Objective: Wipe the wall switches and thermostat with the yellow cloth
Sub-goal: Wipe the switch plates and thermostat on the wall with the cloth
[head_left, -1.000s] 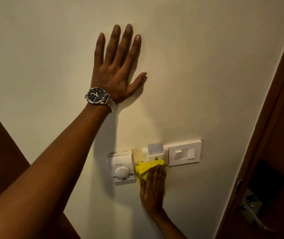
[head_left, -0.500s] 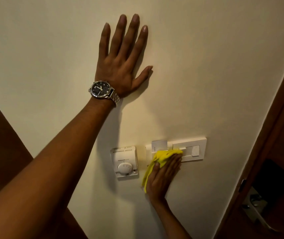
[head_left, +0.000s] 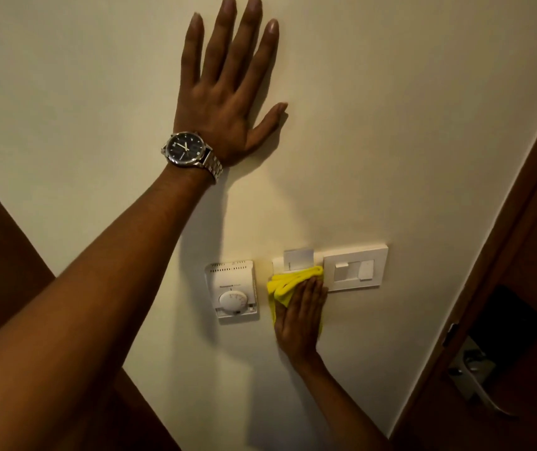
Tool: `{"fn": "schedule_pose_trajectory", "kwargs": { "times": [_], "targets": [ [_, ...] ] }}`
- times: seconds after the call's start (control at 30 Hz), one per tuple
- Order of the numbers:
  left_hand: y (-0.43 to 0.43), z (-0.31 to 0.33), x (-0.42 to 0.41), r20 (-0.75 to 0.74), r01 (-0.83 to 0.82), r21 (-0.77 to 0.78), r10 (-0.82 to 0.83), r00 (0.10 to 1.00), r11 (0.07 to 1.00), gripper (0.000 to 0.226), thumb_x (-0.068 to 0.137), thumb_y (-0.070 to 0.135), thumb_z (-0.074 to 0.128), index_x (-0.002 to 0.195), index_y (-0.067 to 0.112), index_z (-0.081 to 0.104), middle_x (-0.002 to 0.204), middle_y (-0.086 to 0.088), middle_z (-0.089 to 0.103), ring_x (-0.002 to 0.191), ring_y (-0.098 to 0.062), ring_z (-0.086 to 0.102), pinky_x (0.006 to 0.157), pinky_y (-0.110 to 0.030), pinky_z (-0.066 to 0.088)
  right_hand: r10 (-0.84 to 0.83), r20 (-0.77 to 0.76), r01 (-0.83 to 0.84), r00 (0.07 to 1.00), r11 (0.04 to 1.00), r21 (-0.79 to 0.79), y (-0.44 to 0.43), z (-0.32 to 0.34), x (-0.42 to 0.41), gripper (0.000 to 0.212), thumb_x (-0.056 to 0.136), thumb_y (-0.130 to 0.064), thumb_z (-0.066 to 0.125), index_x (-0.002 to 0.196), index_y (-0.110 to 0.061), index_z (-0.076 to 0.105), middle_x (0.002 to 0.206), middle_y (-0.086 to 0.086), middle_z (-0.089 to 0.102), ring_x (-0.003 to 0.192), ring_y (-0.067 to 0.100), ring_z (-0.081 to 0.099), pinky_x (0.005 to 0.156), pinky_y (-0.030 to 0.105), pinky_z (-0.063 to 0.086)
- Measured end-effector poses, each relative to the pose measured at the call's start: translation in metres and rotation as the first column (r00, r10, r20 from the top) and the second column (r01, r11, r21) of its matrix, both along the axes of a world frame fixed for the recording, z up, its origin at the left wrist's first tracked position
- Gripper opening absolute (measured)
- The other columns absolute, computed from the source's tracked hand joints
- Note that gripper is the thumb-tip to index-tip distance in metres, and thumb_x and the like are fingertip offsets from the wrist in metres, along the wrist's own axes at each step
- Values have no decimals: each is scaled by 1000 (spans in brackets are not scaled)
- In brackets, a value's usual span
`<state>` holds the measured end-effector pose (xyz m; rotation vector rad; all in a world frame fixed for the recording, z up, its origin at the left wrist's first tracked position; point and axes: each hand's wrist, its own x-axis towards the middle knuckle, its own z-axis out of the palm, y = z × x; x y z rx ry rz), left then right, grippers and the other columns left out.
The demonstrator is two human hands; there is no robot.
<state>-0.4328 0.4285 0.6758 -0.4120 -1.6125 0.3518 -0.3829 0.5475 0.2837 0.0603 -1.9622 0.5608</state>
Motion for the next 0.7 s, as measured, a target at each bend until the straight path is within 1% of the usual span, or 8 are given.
{"fn": "schedule_pose_trajectory", "kwargs": {
  "times": [0.1, 0.2, 0.3, 0.43, 0.5, 0.6, 0.63, 0.7],
  "targets": [
    [0, -3, 0, -2, 5, 1, -5, 1000, 1000, 77, 107, 66, 30, 163, 14, 26, 166, -17, 29, 153, -40, 26, 123, -65, 24, -52, -5, 52, 999, 997, 49, 6, 9, -1, 71, 109, -42, 29, 160, -1, 1, 168, 17, -4, 156, 37, 3, 122, 57, 19],
    [-2, -7, -5, -34, 16, 20, -16, 999, 1000, 76, 107, 67, 33, 162, 15, 28, 165, -15, 33, 152, -39, 31, 121, -65, 26, 5, 17, -5, 1000, 999, -31, 3, 41, -9, 70, 109, -43, 28, 160, -2, 6, 168, 16, 5, 156, 37, 10, 126, 55, 12],
    [-1, -5, -4, -34, 19, 31, -18, 999, 999, 76, 107, 67, 33, 162, 15, 29, 164, -16, 35, 151, -40, 32, 121, -66, 29, 15, 0, -15, 1000, 1000, 9, 9, 31, -6, 70, 108, -43, 28, 160, -3, 5, 164, 22, 16, 156, 34, 6, 125, 53, 16],
    [-1, -5, 1, 6, 26, 10, -26, 1000, 1000, 76, 108, 66, 29, 163, 14, 25, 167, -16, 28, 153, -40, 26, 123, -67, 25, -35, -28, 40, 999, 981, 191, 23, 3, 4, 71, 109, -41, 30, 159, 1, 2, 168, 19, -4, 156, 35, 1, 119, 56, 22],
    [-1, -7, -1, -4, 27, 20, -27, 1000, 999, 76, 108, 67, 30, 163, 15, 27, 166, -15, 32, 152, -40, 29, 122, -67, 27, -31, -1, 31, 1000, 993, 110, 16, 18, 0, 71, 108, -42, 31, 159, 0, 4, 168, 17, -3, 156, 35, 5, 122, 58, 21],
    [1, -9, -6, -26, 24, 42, -23, 999, 999, 75, 107, 69, 33, 162, 18, 30, 162, -14, 39, 149, -38, 36, 121, -65, 31, 0, 23, 1, 1000, 1000, -14, 5, 33, -6, 69, 108, -42, 32, 159, -1, 10, 167, 19, 11, 155, 36, 14, 124, 56, 19],
    [0, -9, -7, -22, 24, 44, -23, 999, 999, 75, 107, 69, 33, 162, 19, 29, 162, -14, 39, 149, -38, 37, 121, -64, 31, 1, 12, -1, 1000, 1000, 1, 5, 27, -2, 68, 108, -41, 32, 159, -1, 11, 166, 20, 14, 154, 36, 15, 124, 56, 20],
    [-2, -5, -6, -8, 31, 30, -31, 999, 999, 77, 107, 69, 33, 163, 18, 25, 165, -15, 33, 151, -39, 32, 122, -65, 28, 10, -12, -9, 1000, 990, 138, 14, 6, 8, 69, 108, -40, 31, 159, -1, 7, 167, 21, 5, 155, 35, 7, 121, 54, 21]
  ]
}}
